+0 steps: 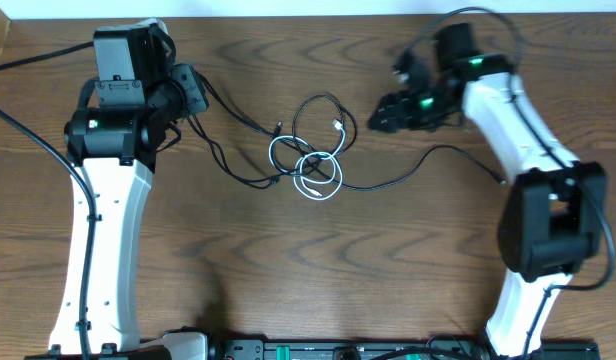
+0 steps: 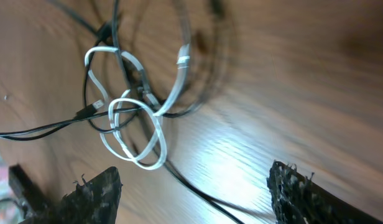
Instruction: Untangle cables
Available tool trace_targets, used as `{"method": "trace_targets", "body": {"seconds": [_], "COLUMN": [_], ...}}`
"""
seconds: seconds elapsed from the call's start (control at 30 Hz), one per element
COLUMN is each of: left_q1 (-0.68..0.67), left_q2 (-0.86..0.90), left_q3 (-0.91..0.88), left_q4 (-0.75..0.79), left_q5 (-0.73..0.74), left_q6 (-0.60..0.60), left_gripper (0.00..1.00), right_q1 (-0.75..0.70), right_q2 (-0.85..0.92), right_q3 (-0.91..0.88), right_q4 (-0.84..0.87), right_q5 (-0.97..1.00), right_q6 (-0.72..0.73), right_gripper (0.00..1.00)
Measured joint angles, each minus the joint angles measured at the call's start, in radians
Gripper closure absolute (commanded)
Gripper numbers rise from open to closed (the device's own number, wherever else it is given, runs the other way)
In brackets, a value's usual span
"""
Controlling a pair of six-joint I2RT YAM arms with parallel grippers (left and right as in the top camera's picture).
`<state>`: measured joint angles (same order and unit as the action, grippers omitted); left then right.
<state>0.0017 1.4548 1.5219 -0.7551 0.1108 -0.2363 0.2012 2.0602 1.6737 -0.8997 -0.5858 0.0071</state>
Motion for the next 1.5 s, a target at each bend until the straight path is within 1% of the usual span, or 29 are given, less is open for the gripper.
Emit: {"method": "trace_targets", "body": {"seconds": [0.2,0.43,0.57,0.83,1.13,1.17,1.33,1.5], "left_q1": [0.0,0.0,0.0,0.0,0.0,0.0,0.0,0.0], "left_q2": [0.0,0.0,0.0,0.0,0.0,0.0,0.002,0.014], "left_q3": [0.0,0.0,0.0,0.0,0.0,0.0,0.0,0.0], "left_q4": [-0.006,-0.008,-0.008,-0.018,-0.026,-0.026,-0.026,-0.026], "left_q5": [0.004,0.008,0.011,0.012,0.015,0.015,0.015,0.015], "left_q6": [-0.003,-0.003,-0.003,-0.003,-0.003,-0.003,-0.003,-0.003], "left_gripper": [0.93,0.93,0.93,0.92,0.93,0.93,0.92,0.93], "right_q1": [0.119,0.183,0.214,0.262,0.261,0.259,0.227,0.16], "right_q2": [0.094,0.159,0.169,0.225,0.238,0.238,0.216,0.082], "right_q3": [0.0,0.0,0.0,0.006,0.009,0.009,0.008,0.004], "right_q4": [0.048,0.055,0.087,0.155,0.152,0.146,0.099,0.061], "right_q5": [0.006,0.007,0.01,-0.021,-0.006,-0.003,0.007,0.021], "right_q6": [0.075,0.101,0.115,0.204,0.247,0.244,0.234,0.213], "right_gripper": [0.3,0.33,0.37,0.61,0.96,0.99,0.99,0.99]}}
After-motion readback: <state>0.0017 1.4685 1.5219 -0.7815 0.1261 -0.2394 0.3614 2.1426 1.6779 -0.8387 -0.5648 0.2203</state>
